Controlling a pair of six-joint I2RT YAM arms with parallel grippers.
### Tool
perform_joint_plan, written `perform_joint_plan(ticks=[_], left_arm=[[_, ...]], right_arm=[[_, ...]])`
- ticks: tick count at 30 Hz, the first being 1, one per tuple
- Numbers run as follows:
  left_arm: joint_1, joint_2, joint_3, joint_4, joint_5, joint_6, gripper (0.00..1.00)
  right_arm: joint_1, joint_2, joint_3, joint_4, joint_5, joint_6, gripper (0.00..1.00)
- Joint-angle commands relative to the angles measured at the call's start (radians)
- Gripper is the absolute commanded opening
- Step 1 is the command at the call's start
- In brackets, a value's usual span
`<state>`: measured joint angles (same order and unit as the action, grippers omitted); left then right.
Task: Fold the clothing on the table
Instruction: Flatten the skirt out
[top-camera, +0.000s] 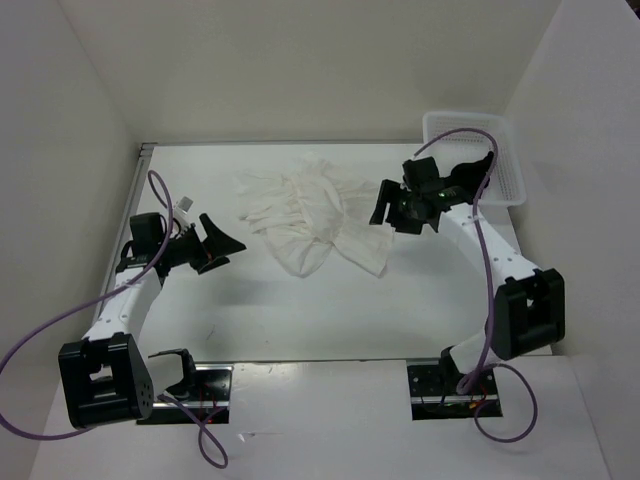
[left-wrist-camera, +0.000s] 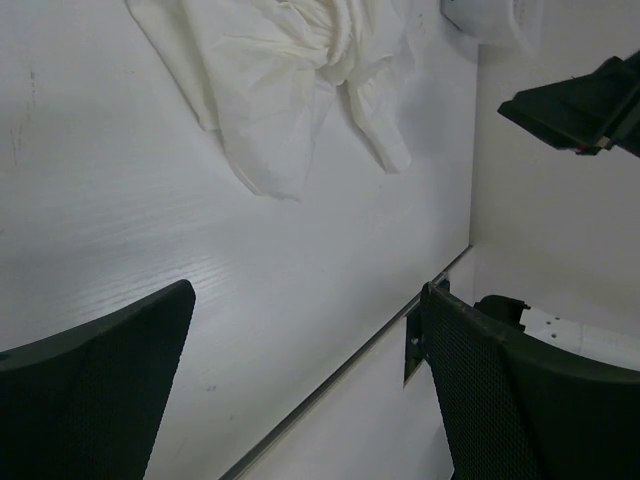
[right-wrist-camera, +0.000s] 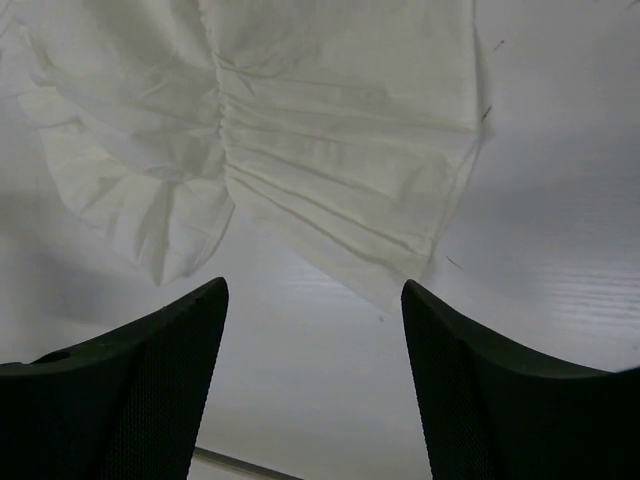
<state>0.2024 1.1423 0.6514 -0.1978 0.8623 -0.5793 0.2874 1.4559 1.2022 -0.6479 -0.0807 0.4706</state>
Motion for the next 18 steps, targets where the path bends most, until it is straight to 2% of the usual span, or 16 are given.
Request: perform_joint_plan(ticks=[1, 6, 8, 11, 13, 15, 16, 18], left_arm=[[0.008, -0.003, 0.042, 0.021, 0.032, 0.015, 1.0], [0.008, -0.012, 0.053, -0.014, 0.032, 0.024, 1.0], [0.008, -0.012, 0.053, -0.044, 0.023, 0.036, 1.0], [0.008, -0.023, 0.062, -0.077, 0.023, 0.055, 1.0], [0.008, -0.045, 0.039, -0.077, 0.023, 0.055, 1.0], [0.008, -0.046, 0.039, -0.077, 0.023, 0.044, 1.0], [0.008, -0.055, 0.028, -0.077, 0.023, 0.044, 1.0], [0.008, -0.055, 0.028, -0.077, 0.023, 0.044, 1.0]], right_arm=[[-0.017, 0.105, -0.016, 0.139, -0.033, 0.054, 0.74], [-0.036, 0.32, 0.071, 0.16, -0.022, 0.077, 0.69], [-0.036, 0.363, 0.095, 0.169, -0.011, 0.086, 0.69], [-0.045, 0.438, 0.132, 0.18, 0.027, 0.106, 0.64], [-0.045, 0.472, 0.145, 0.18, 0.027, 0.106, 0.41], [-0.045, 0.482, 0.154, 0.18, 0.027, 0.115, 0.12], [-0.045, 0.482, 0.154, 0.18, 0.027, 0.125, 0.0], [-0.045, 0.443, 0.143, 0.171, 0.018, 0.125, 0.0]])
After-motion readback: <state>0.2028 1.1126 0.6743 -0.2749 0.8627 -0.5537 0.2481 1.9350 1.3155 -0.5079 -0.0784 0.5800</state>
